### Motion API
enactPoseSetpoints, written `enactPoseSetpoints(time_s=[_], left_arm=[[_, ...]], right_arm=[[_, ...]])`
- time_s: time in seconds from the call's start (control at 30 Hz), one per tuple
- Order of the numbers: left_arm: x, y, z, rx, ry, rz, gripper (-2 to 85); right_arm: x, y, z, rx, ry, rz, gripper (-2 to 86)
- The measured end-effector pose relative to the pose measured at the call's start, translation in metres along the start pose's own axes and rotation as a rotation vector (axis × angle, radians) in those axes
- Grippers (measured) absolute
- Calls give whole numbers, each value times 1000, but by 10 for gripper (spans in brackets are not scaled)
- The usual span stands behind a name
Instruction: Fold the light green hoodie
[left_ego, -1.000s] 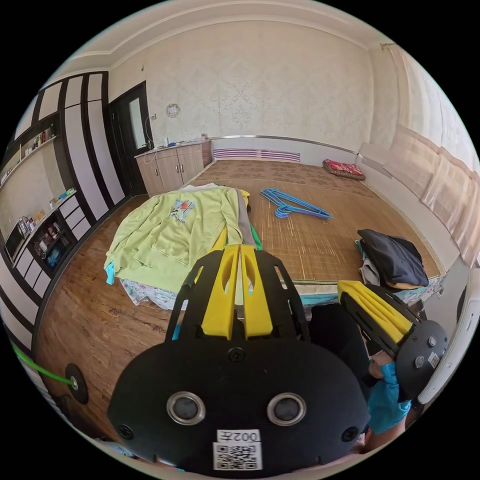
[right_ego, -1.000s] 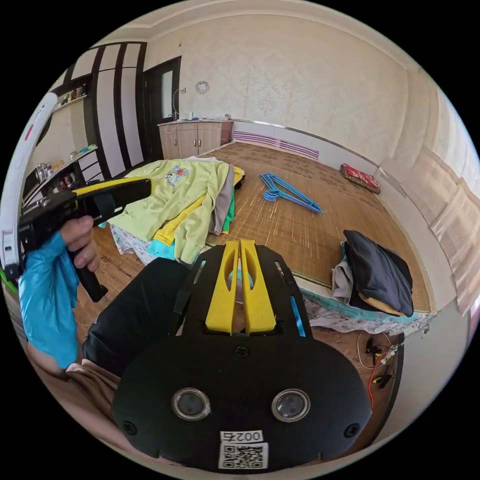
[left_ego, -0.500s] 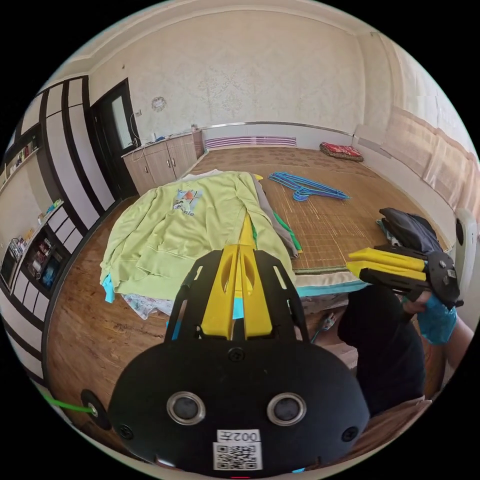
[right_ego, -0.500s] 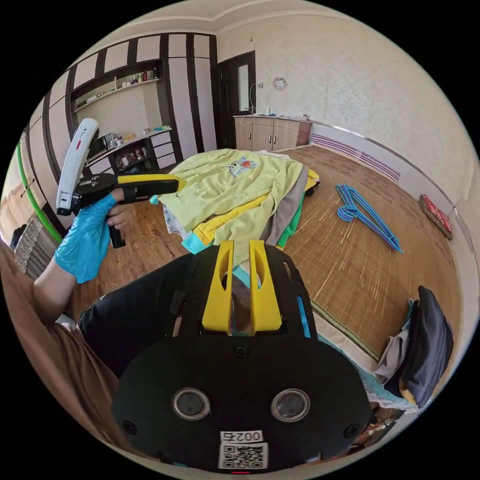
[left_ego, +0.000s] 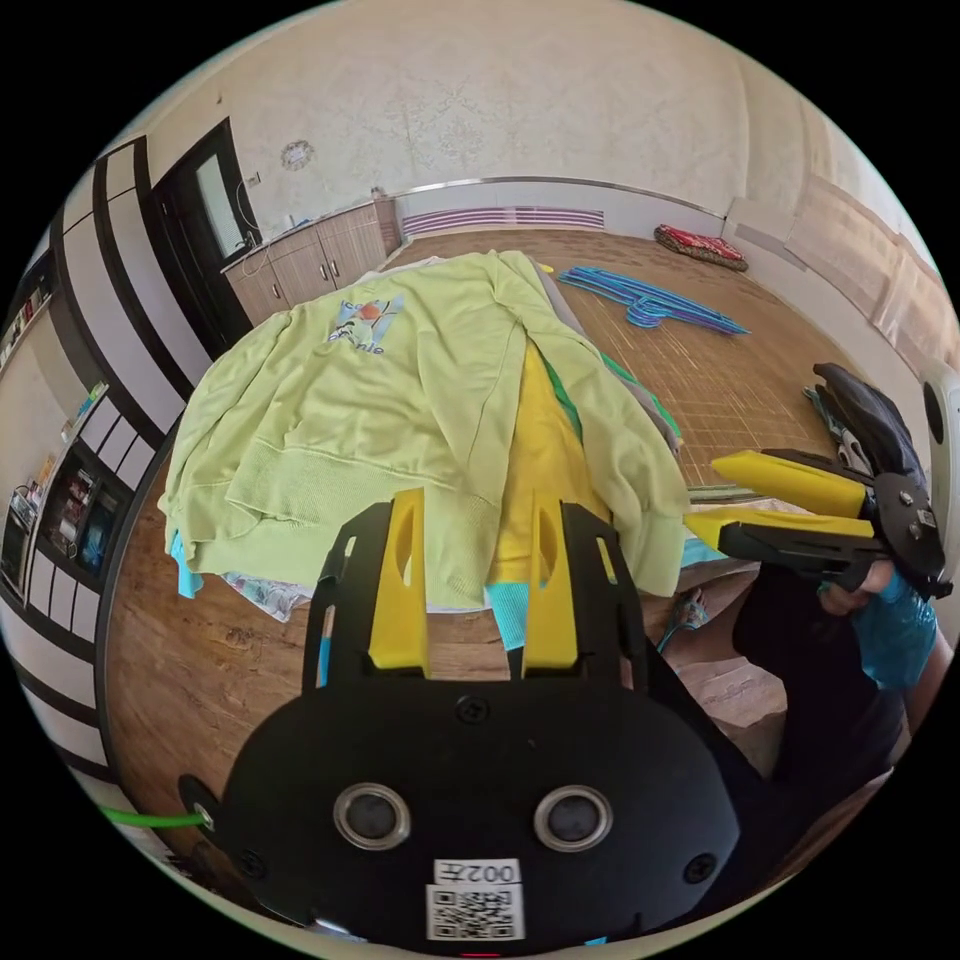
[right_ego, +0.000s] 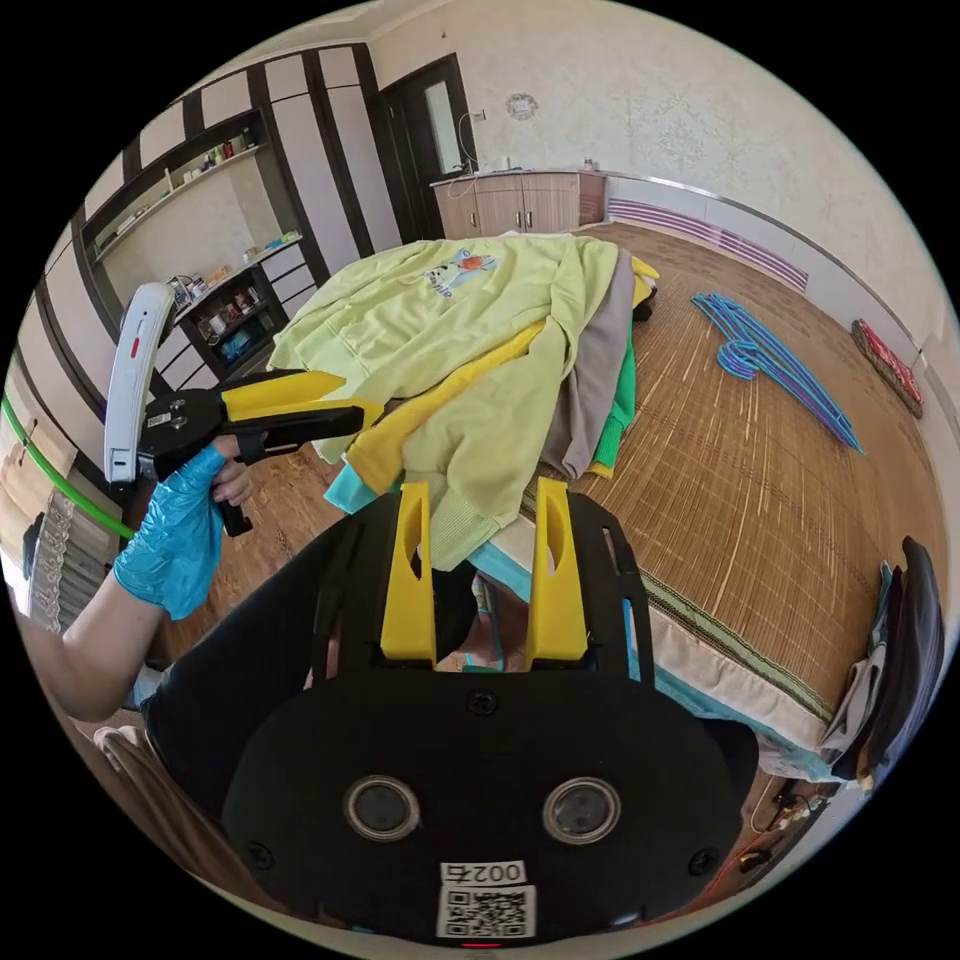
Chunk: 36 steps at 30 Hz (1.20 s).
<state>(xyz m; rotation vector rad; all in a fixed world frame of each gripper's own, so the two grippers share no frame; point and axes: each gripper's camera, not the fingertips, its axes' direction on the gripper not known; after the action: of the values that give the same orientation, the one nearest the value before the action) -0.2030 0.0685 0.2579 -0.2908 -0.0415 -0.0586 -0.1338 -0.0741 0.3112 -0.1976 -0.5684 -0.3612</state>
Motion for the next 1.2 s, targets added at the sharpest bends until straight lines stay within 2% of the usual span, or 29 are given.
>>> enactPoseSetpoints(time_s=[0.23, 0.43, 0.57, 0.8, 1.2], left_arm=[[-2, -2, 16, -26, -40, -10, 63], [-9, -2, 0, 3, -87, -11, 14], [-14, -3, -25, 63, -90, -12, 1], [-15, -17, -79, 145, -40, -3, -4], [0, -26, -146, 240, 59, 90, -6]], right_arm=[[-6, -7, 28, -77, 48, -28, 134], [1, -3, 27, -80, 60, -28, 82], [12, 7, 0, 3, 122, -19, 54], [46, 32, -69, 194, 342, 74, 43], [99, 95, -174, 456, 424, 270, 37]])
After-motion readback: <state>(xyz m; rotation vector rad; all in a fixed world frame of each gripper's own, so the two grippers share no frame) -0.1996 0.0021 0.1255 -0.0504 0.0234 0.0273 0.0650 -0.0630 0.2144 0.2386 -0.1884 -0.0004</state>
